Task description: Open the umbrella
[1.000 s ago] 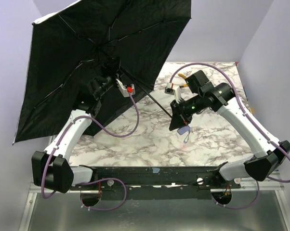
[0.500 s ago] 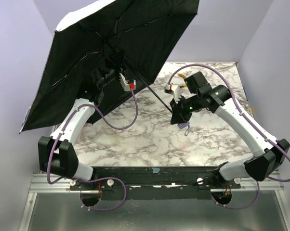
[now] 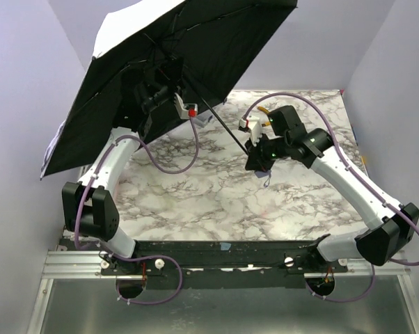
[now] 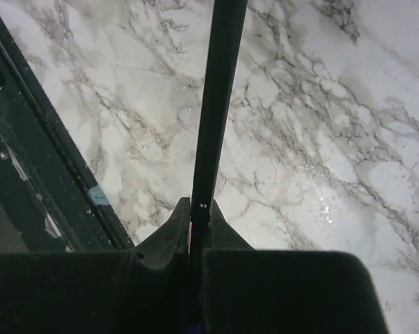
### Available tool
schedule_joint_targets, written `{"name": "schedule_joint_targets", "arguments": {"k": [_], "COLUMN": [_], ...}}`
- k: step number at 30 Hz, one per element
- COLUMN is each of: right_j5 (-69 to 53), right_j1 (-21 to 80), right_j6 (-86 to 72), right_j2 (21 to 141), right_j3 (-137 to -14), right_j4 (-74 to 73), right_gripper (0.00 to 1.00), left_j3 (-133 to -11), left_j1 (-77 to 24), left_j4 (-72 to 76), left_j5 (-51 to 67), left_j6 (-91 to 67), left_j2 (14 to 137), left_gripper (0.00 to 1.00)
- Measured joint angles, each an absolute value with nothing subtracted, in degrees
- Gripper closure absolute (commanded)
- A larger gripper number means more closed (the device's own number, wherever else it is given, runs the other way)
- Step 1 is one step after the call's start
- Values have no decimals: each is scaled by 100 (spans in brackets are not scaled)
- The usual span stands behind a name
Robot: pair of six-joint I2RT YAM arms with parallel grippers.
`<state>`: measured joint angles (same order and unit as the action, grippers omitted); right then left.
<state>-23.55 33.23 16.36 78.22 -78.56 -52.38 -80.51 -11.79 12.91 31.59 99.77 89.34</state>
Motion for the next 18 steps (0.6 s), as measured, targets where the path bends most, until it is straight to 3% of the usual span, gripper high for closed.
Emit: {"name": "schedule_joint_targets", "arguments": {"k": [18], "right_j5": [-1984], "right_j1": [3326], "right_j6": [1671], "right_j2": [7712], "right_j3": [-7391], "right_j4": [-4294], "right_gripper": [99], "left_j3": [-9159], "left_j1": [-915], "left_j4": [825], "left_j5": [3795], "left_j6": [10287], "left_j2": [9515], "left_gripper": [83]}}
